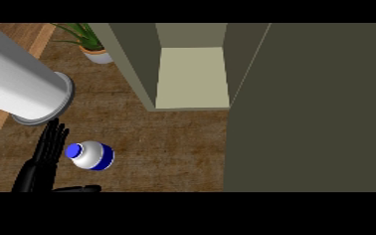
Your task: Pick up the bottled water, place it into the cabinet and close the cabinet
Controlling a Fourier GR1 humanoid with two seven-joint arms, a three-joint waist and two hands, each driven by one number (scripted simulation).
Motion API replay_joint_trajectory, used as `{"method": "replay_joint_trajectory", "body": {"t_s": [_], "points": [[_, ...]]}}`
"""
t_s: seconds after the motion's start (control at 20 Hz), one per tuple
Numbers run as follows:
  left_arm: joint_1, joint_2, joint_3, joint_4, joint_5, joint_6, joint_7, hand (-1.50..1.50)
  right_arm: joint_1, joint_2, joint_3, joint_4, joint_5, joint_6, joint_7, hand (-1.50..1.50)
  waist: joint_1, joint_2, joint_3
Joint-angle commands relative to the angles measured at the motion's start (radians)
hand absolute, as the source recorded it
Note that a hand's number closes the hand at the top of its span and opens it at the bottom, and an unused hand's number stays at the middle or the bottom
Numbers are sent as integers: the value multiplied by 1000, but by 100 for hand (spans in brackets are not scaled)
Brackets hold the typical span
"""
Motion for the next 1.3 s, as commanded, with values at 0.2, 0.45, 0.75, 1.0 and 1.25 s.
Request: {"method": "replay_joint_trajectory", "body": {"t_s": [0.2, 0.45, 0.75, 1.0, 1.25], "points": [[-139, 15, 64, 353, -36, 38, -210, -150, 95, -10, 25, -113, -16, 14, -1, -150, 1, 1, 0], [-186, 27, 66, 543, -29, -23, -324, -150, 144, -38, 2, -135, -46, 41, -39, -150, -1, 2, -1], [-291, 90, 81, 794, -7, -171, -436, -150, 155, -37, 11, -129, -44, 36, -43, -150, -3, 5, -2], [-337, 17, 67, 873, -22, -125, -521, -150, 218, -39, 8, -98, -53, 68, -120, -150, -4, 1, -1], [-407, 67, 127, 1015, 30, -179, -559, 150, 182, -33, 9, -94, -26, 45, -101, -150, 2, 4, -1]]}}
